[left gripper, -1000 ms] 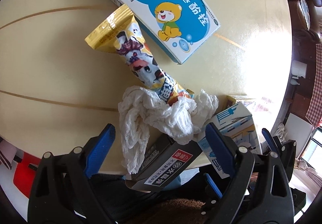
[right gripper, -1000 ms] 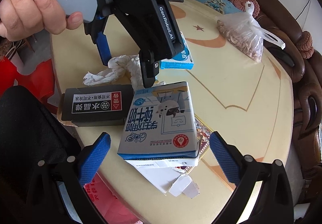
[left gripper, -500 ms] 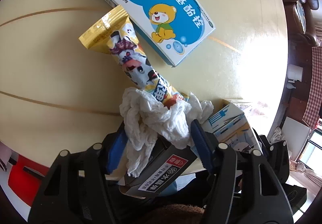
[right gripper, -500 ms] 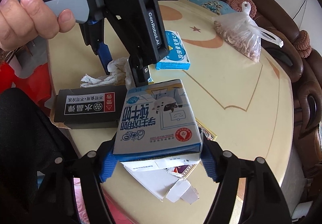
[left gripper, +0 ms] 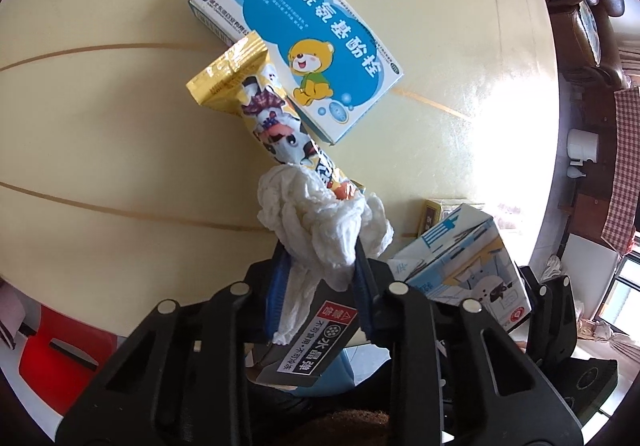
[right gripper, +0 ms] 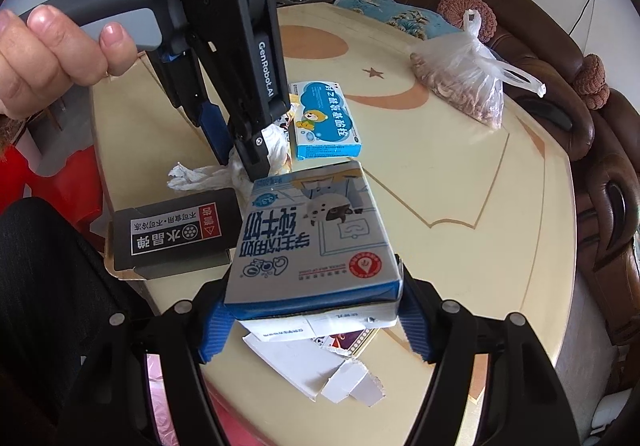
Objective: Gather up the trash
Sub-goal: 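Lift the tissue and the milk carton and carry them toward the pink bin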
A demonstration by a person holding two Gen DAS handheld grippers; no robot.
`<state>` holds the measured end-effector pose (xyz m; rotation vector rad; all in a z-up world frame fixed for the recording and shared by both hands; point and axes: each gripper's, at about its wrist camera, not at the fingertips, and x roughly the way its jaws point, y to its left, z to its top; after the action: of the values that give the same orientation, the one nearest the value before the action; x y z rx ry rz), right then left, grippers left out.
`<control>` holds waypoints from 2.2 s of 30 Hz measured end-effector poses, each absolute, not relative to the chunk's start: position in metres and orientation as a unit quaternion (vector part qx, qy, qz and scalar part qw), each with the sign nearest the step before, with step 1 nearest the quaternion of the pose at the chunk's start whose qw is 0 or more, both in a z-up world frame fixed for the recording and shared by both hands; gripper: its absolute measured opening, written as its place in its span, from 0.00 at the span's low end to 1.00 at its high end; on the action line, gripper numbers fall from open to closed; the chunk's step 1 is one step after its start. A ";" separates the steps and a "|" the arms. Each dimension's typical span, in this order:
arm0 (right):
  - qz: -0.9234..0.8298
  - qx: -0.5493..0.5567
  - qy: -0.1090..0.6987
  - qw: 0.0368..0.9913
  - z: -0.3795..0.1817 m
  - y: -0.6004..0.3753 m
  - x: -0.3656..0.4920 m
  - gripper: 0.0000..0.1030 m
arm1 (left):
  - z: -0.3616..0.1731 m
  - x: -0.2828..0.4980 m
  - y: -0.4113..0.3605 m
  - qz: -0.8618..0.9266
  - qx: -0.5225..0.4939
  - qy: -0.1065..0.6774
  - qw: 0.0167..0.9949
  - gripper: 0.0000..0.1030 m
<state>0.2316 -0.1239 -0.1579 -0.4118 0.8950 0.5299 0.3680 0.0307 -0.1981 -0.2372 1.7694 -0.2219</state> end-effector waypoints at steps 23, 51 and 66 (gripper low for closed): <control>0.195 -0.170 0.398 0.880 -0.111 -0.144 0.239 0.66 | -0.121 0.355 0.023 -0.110 -0.048 0.710 0.694 0.24; 0.160 -0.169 0.370 0.899 -0.034 -0.134 0.135 0.66 | -0.046 0.214 0.018 -0.154 0.034 0.642 0.750 0.24; 0.137 -0.128 0.397 0.899 -0.043 -0.145 0.075 0.66 | -0.065 0.130 -0.002 -0.174 0.082 0.600 0.776 0.24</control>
<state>0.0753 -0.1450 -0.0434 -0.2649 0.8210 0.2827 0.1303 -0.0021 -0.0646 0.1776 1.2990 -0.3764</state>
